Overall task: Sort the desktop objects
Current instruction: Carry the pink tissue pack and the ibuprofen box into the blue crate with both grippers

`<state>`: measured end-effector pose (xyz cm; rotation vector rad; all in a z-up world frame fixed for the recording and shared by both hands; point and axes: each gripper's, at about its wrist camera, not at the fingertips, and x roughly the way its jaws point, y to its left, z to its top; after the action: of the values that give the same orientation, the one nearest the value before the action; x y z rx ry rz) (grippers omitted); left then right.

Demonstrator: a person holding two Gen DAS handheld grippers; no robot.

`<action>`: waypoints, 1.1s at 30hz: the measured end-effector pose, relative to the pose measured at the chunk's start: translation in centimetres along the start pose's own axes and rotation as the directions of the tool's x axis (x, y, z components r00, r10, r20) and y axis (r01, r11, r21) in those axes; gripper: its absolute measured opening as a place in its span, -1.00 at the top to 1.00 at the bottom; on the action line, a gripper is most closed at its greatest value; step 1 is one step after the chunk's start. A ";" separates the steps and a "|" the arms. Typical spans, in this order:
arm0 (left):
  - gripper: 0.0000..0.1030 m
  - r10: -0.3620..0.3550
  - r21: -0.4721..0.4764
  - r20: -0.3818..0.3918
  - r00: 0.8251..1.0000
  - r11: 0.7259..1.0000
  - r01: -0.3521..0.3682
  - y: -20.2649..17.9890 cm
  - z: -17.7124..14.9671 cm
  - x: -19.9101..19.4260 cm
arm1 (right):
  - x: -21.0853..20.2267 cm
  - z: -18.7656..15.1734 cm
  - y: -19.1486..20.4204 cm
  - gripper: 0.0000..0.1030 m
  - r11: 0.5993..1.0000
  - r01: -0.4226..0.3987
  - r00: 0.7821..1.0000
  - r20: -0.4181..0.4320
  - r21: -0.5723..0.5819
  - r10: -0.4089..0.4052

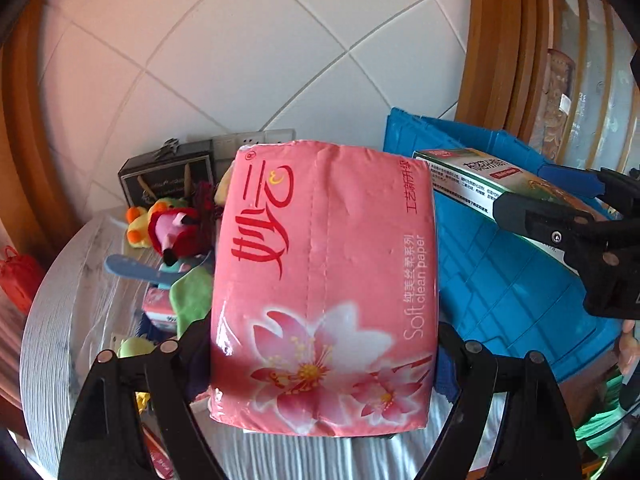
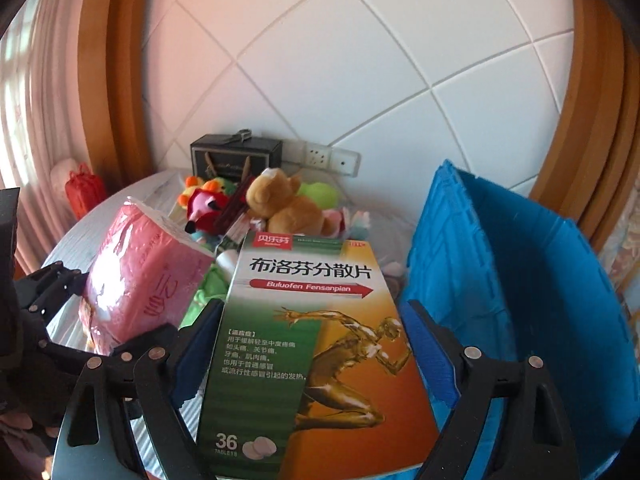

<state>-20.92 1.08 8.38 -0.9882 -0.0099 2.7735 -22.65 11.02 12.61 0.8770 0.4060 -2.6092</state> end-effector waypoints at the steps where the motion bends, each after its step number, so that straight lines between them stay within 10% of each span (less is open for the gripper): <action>1: -0.64 -0.015 0.005 0.014 1.000 1.000 0.015 -1.2 0.9 -0.1 | -0.9 0.4 -1.5 -0.72 1.000 0.003 1.000 0.021 0.011 -0.003; 9: -0.64 -0.129 0.052 0.043 0.991 0.991 0.126 -12.2 8.4 1.1 | -6.4 1.0 -13.4 -0.72 0.988 0.131 0.983 0.119 0.081 -0.140; 19: -0.64 -0.226 0.083 -0.098 0.969 0.969 0.234 -27.3 15.4 7.3 | -5.6 -1.8 -29.8 -0.72 0.941 0.302 0.953 -0.015 0.153 -0.304; 24: -0.64 -0.153 0.127 -0.281 0.948 0.972 0.195 -32.6 15.9 13.1 | -2.2 -4.2 -34.1 -0.72 0.944 0.294 0.953 -0.128 0.153 -0.276; 33: -0.64 -0.045 0.219 -0.337 0.940 0.968 0.125 -34.7 15.2 15.4 | 2.7 -8.0 -38.2 -0.72 0.952 0.272 0.936 -0.270 0.141 -0.228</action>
<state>-35.77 38.94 13.00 -1.3334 0.3124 2.4246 -36.45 47.61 10.66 1.3028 0.3781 -2.8072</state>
